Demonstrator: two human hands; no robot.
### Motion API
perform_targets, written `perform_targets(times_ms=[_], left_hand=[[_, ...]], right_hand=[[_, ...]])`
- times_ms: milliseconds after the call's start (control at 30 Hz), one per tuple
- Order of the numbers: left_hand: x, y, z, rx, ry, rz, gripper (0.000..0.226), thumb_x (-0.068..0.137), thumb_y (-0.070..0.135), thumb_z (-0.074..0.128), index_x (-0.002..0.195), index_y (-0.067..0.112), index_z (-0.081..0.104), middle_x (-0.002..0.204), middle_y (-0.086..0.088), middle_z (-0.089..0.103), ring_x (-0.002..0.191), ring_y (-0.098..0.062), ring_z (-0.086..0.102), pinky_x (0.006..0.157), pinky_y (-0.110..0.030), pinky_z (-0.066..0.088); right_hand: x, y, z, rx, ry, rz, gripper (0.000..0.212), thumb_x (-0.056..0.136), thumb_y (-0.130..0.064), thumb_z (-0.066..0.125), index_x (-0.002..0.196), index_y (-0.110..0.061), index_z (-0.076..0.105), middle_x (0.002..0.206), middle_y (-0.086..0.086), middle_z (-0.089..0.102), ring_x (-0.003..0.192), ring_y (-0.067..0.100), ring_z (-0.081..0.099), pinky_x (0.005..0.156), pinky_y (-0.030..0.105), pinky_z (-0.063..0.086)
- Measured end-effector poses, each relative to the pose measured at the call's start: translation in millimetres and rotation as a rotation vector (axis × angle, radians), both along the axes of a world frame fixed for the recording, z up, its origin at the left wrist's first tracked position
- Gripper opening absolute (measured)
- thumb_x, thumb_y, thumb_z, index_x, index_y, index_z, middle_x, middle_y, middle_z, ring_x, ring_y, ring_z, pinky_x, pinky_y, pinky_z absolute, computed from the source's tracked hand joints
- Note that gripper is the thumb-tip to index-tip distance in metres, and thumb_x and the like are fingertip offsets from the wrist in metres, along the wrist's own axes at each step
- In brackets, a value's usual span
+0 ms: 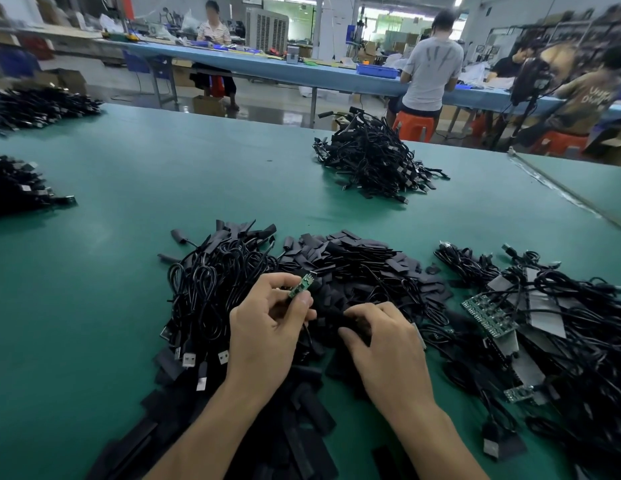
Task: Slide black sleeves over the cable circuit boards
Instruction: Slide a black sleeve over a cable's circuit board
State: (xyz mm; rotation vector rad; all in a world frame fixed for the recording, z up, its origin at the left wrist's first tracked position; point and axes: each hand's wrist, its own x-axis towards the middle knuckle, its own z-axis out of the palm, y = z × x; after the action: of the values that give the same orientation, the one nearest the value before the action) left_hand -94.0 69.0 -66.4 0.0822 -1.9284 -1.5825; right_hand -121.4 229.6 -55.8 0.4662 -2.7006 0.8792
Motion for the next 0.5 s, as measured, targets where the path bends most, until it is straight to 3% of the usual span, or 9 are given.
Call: perform_targets(times_ms=[167, 333, 500], left_hand=[[0.7, -0.2, -0.2, 0.015, -0.012, -0.006, 0.02, 0.092, 0.025, 0.068, 0.098, 0.042, 0.06, 0.083, 0.008, 0.075, 0.072, -0.011, 0.075, 0.066, -0.043, 0.063], [1.8, 0.4, 3.7, 0.034, -0.028, -0.033, 0.02, 0.086, 0.034, 0.067, 0.101, 0.044, 0.058, 0.081, 0.006, 0.076, 0.072, -0.012, 0.075, 0.068, -0.042, 0.062], [6.6, 2.5, 8.6, 0.057, -0.082, -0.174, 0.025, 0.082, 0.038, 0.073, 0.103, 0.045, 0.061, 0.08, 0.002, 0.076, 0.073, -0.017, 0.075, 0.068, -0.044, 0.062]], right_hand=[[-2.6, 4.1, -4.7, -0.097, 0.015, -0.01, 0.009, 0.091, -0.02, 0.069, 0.089, -0.028, 0.066, 0.089, -0.019, 0.057, 0.088, 0.008, 0.057, 0.084, 0.035, 0.05], [-4.0, 8.5, -3.1, -0.343, 0.004, 0.066, 0.023, 0.094, -0.014, 0.065, 0.088, -0.034, 0.057, 0.076, -0.016, 0.062, 0.07, 0.007, 0.059, 0.06, 0.019, 0.044], [0.7, 6.8, 1.5, -0.526, -0.092, 0.258, 0.02, 0.093, -0.012, 0.067, 0.097, -0.031, 0.072, 0.083, -0.015, 0.07, 0.074, 0.007, 0.065, 0.063, 0.012, 0.045]])
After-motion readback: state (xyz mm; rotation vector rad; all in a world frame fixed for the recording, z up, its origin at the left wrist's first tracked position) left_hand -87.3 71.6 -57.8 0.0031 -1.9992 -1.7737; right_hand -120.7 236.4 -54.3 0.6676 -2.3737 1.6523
